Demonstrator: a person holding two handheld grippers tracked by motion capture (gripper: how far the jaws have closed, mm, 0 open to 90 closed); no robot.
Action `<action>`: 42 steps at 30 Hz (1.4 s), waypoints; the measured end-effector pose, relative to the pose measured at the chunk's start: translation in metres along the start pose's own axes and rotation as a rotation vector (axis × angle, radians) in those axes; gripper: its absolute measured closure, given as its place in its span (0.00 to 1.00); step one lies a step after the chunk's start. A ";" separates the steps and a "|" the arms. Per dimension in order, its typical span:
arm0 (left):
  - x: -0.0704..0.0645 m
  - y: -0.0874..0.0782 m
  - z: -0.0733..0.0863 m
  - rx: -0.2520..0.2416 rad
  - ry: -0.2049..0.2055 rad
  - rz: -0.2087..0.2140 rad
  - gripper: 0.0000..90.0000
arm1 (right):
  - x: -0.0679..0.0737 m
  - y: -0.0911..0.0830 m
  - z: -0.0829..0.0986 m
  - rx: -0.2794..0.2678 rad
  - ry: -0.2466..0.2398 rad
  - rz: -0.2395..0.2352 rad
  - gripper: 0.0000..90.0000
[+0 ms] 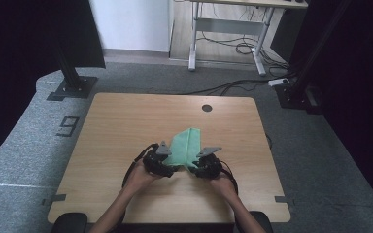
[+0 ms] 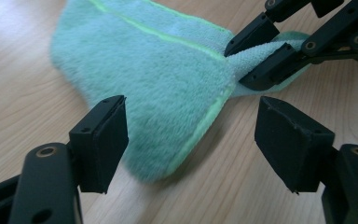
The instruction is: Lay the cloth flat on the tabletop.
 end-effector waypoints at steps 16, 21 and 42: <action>0.018 -0.004 0.009 0.002 -0.015 -0.109 0.94 | 0.001 -0.001 -0.002 0.019 -0.014 -0.017 0.72; 0.029 -0.024 0.008 -0.054 -0.052 -0.134 0.95 | -0.001 -0.007 -0.002 0.029 -0.023 -0.016 0.73; 0.094 -0.029 0.034 0.013 -0.233 -0.220 0.51 | -0.032 -0.025 -0.005 0.024 0.035 0.073 0.56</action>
Point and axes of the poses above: each handheld gripper's, and its own axes: y roughly forward along the jaws, z roughly out of its underside, x roughly to its left, the point moved 1 cm from there along y, roughly forward along the jaws, and after that the axes turned 6 degrees about -z, right-handed, at the moved point
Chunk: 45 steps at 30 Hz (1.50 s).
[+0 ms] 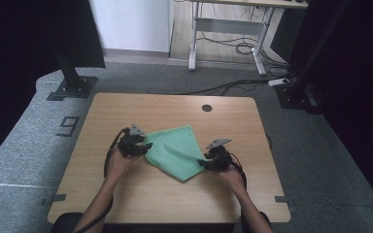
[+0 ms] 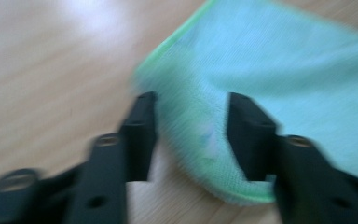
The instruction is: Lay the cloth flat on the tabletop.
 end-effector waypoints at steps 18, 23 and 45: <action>-0.019 -0.009 0.039 0.019 0.021 0.050 0.42 | -0.003 -0.007 -0.005 -0.040 0.000 -0.011 0.61; -0.016 -0.017 0.034 -0.027 -0.008 0.043 0.40 | -0.011 -0.010 -0.017 -0.078 0.021 0.011 0.58; -0.020 0.009 0.037 0.035 -0.041 0.065 1.00 | -0.010 0.041 -0.026 0.025 0.010 0.010 0.94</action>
Point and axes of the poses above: each handheld gripper's, and its own axes: y roughly forward along the jaws, z roughly out of its underside, x roughly to its left, the point moved 1 cm from there along y, roughly forward along the jaws, and after that the axes turned 6 degrees about -z, right-handed, at the moved point
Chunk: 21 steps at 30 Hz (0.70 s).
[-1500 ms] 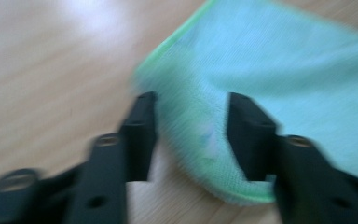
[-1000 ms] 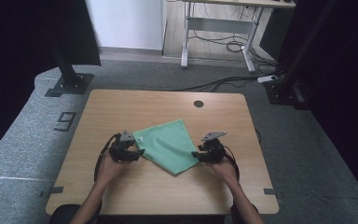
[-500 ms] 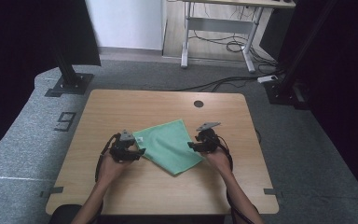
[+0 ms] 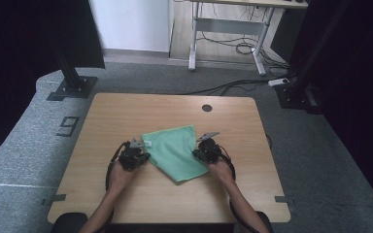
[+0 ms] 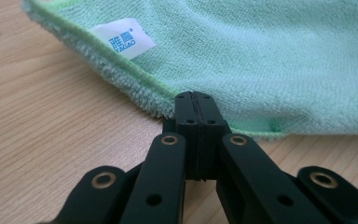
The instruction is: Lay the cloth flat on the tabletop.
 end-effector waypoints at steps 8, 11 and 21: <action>0.005 -0.012 -0.013 -0.070 -0.069 -0.016 0.67 | 0.001 -0.006 0.001 0.011 -0.007 0.009 0.93; 0.003 -0.009 -0.014 -0.055 -0.057 -0.039 0.56 | 0.000 -0.005 0.003 0.016 -0.005 0.009 0.91; -0.002 0.001 -0.007 0.048 -0.034 -0.033 0.93 | -0.002 -0.007 0.008 -0.004 0.012 0.000 0.93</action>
Point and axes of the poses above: each handheld gripper's, and its own axes: y roughly forward along the jaws, z roughly out of its underside, x roughly to its left, the point moved 1 cm from there along y, roughly forward along the jaws, and after that the axes turned 6 degrees about -z, right-handed, at the moved point
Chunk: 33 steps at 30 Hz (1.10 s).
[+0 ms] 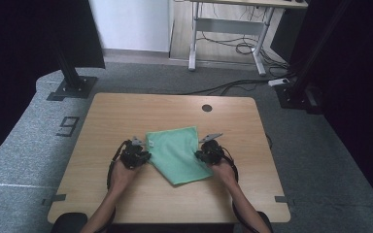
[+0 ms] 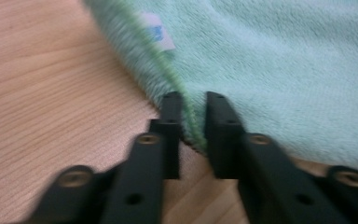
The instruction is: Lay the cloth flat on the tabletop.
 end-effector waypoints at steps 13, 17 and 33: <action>0.026 -0.073 -0.089 -0.129 0.002 0.002 0.87 | -0.003 -0.081 -0.050 -0.197 -0.036 0.072 0.93; 0.033 -0.026 -0.078 -0.032 0.006 -0.100 0.45 | -0.026 -0.050 -0.052 -0.030 0.039 0.161 0.49; 0.034 -0.014 -0.020 -0.054 0.004 -0.051 0.45 | -0.012 -0.038 0.002 -0.072 0.044 -0.007 0.58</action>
Point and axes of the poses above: each handheld gripper's, and its own axes: y roughly forward along the jaws, z roughly out of its underside, x roughly to its left, the point moved 1 cm from there along y, roughly forward along the jaws, and after that the axes turned 6 degrees about -z, right-handed, at the moved point
